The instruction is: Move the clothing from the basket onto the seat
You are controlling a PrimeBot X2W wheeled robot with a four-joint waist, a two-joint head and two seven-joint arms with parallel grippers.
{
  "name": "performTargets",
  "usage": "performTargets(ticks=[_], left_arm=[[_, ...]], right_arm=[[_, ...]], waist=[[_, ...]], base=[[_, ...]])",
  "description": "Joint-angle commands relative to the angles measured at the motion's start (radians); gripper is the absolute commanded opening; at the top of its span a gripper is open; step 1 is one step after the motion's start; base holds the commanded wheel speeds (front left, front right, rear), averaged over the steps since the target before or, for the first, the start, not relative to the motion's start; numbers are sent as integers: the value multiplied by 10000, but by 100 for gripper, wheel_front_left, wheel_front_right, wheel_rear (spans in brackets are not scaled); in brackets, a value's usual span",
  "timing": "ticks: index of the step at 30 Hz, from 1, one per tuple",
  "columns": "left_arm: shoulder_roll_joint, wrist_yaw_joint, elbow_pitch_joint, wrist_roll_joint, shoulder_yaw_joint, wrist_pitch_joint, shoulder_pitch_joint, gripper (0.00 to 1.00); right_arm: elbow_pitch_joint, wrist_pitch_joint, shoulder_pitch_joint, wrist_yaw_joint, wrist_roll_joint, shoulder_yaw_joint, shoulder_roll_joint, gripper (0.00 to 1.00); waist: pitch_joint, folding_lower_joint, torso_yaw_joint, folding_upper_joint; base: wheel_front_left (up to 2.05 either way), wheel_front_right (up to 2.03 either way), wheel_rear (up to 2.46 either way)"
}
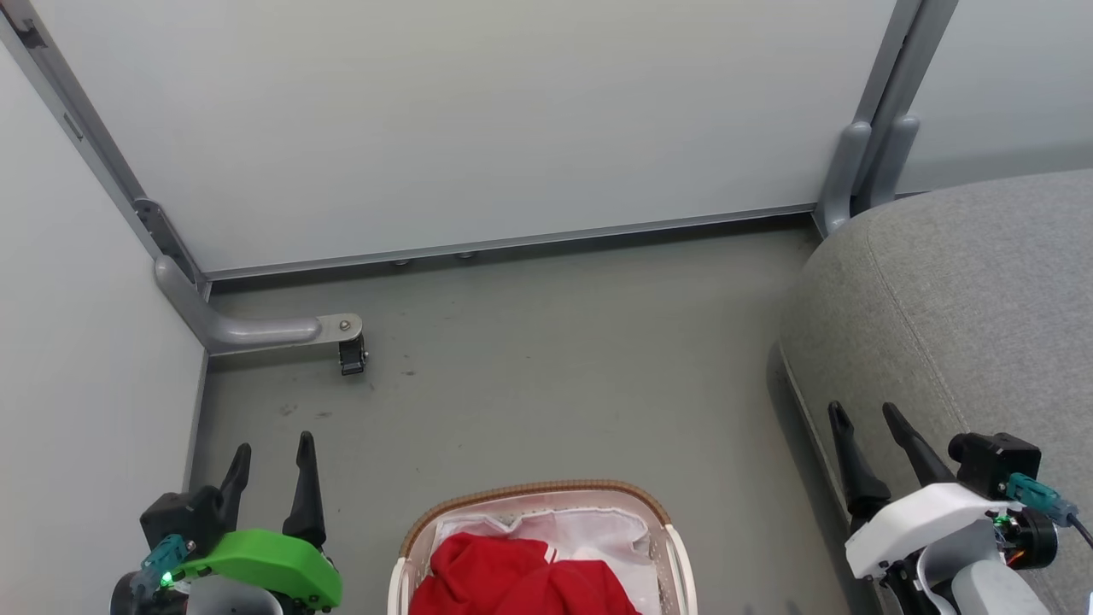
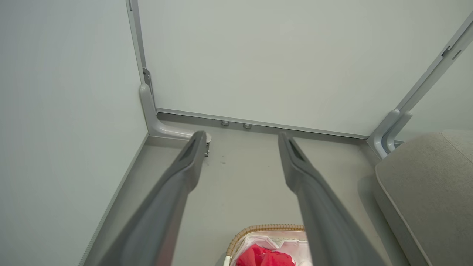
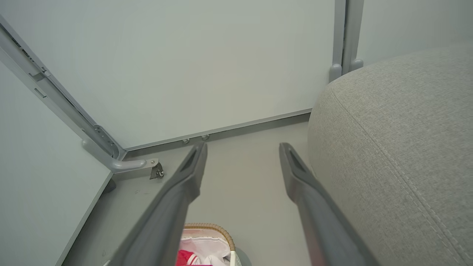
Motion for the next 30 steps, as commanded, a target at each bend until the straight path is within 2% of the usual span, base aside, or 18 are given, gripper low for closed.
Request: performTargets(ticks=[1,30], left_arm=[[68,31,-40,271,33,-90,-201,100],[-225,-56,18,2594,94,-646,3,100]], right_arm=[[-8,-102,-213,3,-246,-55,-63,100],[186,-677,-220,2,-2565,-208,177,100]], waist=[[8,0,0,0],[263,0,13,0]], base=[[0,0,0],[0,0,0]])
